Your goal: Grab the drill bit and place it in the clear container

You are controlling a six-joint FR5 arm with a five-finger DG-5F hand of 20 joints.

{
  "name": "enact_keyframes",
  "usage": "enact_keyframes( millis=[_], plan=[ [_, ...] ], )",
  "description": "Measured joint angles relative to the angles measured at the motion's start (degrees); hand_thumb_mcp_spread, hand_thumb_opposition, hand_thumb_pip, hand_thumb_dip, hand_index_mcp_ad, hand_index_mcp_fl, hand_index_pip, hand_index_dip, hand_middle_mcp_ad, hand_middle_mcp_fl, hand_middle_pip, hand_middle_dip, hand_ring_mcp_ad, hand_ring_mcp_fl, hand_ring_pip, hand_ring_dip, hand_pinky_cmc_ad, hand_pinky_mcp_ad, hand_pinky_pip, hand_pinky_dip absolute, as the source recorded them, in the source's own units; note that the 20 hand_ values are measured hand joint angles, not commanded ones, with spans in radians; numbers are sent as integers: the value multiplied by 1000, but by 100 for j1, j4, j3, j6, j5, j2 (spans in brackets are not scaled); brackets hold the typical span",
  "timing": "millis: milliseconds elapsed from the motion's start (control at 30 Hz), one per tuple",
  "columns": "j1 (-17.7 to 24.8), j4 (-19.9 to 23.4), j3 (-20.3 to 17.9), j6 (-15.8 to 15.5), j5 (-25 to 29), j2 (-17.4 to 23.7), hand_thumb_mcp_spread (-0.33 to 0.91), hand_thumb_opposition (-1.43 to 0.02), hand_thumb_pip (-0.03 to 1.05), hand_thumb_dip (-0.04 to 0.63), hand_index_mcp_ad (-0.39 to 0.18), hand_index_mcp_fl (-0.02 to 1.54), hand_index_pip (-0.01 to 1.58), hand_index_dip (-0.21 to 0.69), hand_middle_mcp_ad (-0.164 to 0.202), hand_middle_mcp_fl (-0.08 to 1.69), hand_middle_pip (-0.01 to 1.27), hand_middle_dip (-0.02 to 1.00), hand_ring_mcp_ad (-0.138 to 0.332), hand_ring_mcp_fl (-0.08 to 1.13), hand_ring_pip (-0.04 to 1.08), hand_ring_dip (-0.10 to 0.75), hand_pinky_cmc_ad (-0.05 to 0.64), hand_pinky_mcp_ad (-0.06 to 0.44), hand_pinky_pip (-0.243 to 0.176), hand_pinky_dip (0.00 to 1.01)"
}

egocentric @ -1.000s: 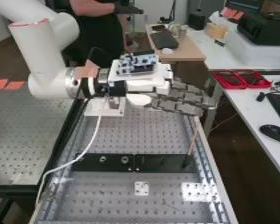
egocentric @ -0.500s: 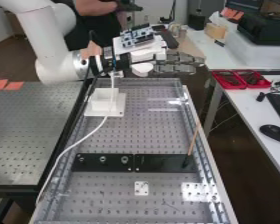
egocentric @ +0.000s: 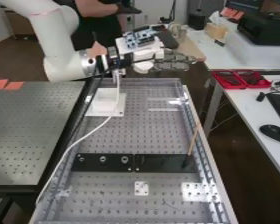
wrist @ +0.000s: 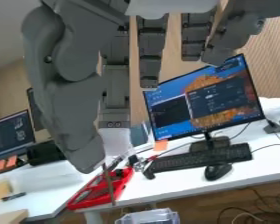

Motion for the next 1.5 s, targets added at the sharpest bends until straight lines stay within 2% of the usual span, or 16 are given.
enact_keyframes(
  millis=[533,1100,1500],
  plan=[
    [220,-213,222,160,60,-437,585,-937,412,281,-91,881,1129,265,42,298,134,192,211,28,91,14,314,152,-77,154],
    [425,-696,464,11,104,-895,585,-937,412,281,-91,881,1129,269,42,300,136,197,211,28,89,23,314,152,-75,154],
    [486,-828,586,-75,176,-1077,585,-937,412,281,-91,881,1129,265,42,300,136,197,211,28,89,23,314,152,-77,154]
  ],
)
